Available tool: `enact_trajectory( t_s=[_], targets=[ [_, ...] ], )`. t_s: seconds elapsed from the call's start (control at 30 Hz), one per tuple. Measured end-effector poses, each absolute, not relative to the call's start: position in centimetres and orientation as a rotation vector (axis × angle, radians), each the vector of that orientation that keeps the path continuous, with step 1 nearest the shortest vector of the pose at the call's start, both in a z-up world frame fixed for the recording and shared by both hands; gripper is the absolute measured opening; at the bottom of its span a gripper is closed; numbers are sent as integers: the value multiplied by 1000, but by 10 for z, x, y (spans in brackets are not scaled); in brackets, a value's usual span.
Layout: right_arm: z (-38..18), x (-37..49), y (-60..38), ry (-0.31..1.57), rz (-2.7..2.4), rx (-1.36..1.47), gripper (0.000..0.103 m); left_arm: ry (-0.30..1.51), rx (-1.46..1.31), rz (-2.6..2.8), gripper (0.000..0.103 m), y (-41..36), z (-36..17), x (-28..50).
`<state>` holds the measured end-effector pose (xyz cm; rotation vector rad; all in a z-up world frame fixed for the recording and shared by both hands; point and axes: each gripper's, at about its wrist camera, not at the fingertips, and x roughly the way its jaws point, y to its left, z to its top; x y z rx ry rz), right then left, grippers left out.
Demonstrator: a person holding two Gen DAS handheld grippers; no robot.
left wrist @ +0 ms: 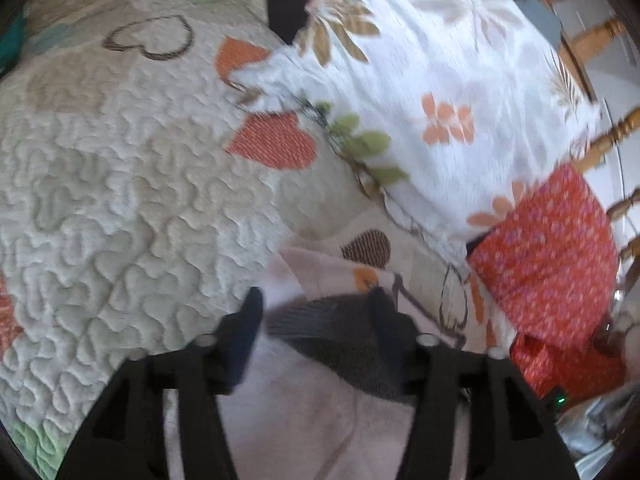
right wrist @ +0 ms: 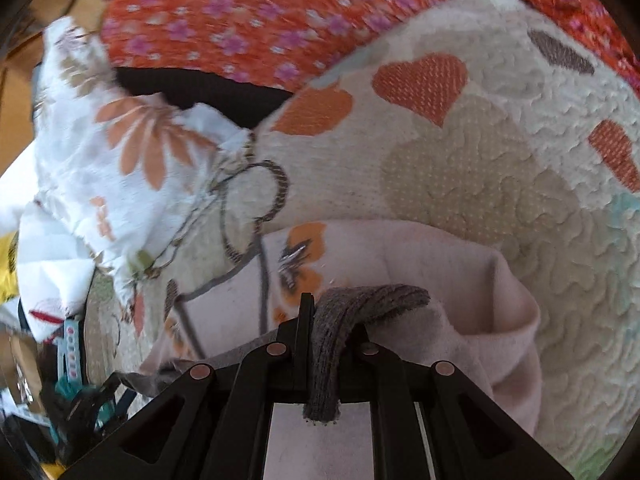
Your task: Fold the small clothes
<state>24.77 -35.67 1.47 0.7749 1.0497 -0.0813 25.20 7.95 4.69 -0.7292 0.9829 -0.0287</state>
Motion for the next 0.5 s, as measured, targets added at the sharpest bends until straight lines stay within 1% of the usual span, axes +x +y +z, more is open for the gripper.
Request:
enact_trajectory(
  t_s=[0.03, 0.1, 0.13, 0.17, 0.2, 0.23, 0.27, 0.4, 0.5],
  targets=[
    [10, 253, -357, 1062, -85, 781, 9, 976, -736, -19, 59, 83, 48, 251],
    [7, 256, -357, 1071, -90, 793, 14, 969, -736, -5, 59, 90, 52, 248],
    [7, 258, -358, 1064, -90, 802, 22, 967, -732, -1, 59, 92, 54, 246],
    [10, 258, -359, 1049, -89, 807, 33, 963, -727, 2, 59, 94, 57, 245],
    [13, 258, -360, 1034, -90, 804, 39, 958, -718, 6, 59, 96, 59, 242],
    [22, 258, -362, 1009, -102, 787, 48, 952, -707, 8, 60, 98, 62, 240],
    [27, 257, -363, 996, -113, 772, 50, 946, -693, 10, 60, 99, 65, 238],
    [53, 253, -369, 961, -153, 712, 53, 919, -617, 26, 65, 105, 77, 227],
    [64, 243, -365, 962, -154, 669, 53, 889, -529, 50, 67, 110, 88, 217]
  ],
)
